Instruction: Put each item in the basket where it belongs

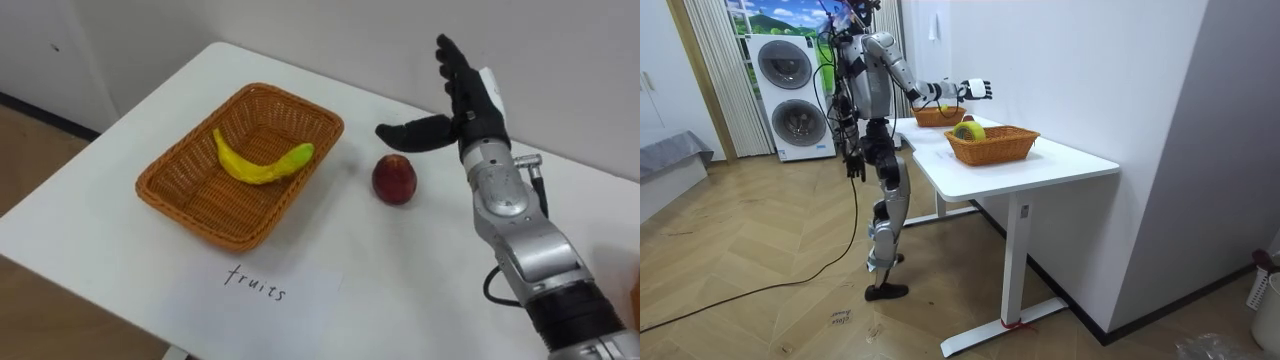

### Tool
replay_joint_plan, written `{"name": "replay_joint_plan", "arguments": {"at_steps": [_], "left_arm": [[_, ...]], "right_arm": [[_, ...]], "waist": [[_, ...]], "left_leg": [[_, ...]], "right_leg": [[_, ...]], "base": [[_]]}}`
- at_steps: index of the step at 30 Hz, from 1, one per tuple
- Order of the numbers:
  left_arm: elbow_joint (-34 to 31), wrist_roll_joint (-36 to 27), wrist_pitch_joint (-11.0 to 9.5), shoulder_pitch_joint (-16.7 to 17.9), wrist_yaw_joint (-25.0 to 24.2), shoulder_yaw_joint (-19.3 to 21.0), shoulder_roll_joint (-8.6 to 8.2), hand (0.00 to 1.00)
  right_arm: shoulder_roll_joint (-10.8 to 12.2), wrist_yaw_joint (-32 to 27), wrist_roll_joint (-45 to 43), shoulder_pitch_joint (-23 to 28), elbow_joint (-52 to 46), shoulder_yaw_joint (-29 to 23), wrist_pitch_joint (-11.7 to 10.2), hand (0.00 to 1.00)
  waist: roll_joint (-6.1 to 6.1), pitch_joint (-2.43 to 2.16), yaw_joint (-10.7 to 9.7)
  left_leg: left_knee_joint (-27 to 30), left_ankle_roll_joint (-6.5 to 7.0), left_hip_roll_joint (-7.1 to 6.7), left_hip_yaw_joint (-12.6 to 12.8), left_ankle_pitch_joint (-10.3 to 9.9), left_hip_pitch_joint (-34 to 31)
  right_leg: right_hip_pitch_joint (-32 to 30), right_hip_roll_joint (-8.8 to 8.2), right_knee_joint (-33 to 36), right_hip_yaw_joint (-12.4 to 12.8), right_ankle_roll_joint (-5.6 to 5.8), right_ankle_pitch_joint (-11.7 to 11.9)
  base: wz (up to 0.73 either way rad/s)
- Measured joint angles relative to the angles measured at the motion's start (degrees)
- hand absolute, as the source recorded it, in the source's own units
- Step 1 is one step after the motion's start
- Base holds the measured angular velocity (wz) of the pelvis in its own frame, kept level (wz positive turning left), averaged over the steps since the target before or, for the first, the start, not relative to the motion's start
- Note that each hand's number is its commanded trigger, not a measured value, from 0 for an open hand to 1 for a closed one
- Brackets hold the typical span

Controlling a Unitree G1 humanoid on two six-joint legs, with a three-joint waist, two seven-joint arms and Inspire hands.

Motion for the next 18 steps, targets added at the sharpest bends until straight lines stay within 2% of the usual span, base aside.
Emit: {"name": "replay_joint_plan", "arguments": {"at_steps": [1, 5, 10, 18], "left_arm": [[-0.8, 0.0, 0.0, 0.3, -0.1, 0.0, 0.02, 0.00], [-3.0, 0.1, -0.5, 1.6, -0.1, 0.0, 0.04, 0.00], [-3.7, 0.1, -0.6, 3.2, -0.1, -0.1, 0.13, 0.00], [-2.9, 0.1, -0.4, 4.3, 0.1, -0.6, 0.12, 0.00]], "right_arm": [[0.0, -0.1, 0.5, 0.0, 0.4, 0.0, 0.0, 0.00], [0.2, -1.0, 1.6, 0.0, 3.0, 0.0, -0.3, 0.00], [0.6, -1.4, 2.0, 0.1, 7.1, 0.0, -0.7, 0.00], [1.0, -2.3, 6.1, 0.6, 11.5, 0.2, -0.7, 0.00]], "waist": [[0.19, 0.13, 0.0], [0.13, 0.05, 0.2], [0.24, -0.15, 0.3], [0.48, -0.13, 1.3]], "left_leg": [[0.0, 0.00, 0.00, 0.0, 0.0, 0.0], [0.1, 0.00, -0.04, -0.2, 0.0, 0.0], [0.2, 0.01, -0.08, -0.3, 0.0, 0.1], [0.2, 0.05, -0.11, -0.5, 0.1, 0.3]], "right_leg": [[0.0, -0.03, 0.0, -0.5, 0.05, 0.0], [0.2, -0.08, 0.1, -1.3, 0.12, 0.1], [0.3, -0.11, 0.0, -1.5, 0.13, 0.1], [0.4, -0.22, 0.0, -2.5, 0.16, 0.1]], "base": [[0.00], [0.00], [0.01], [0.00]]}}
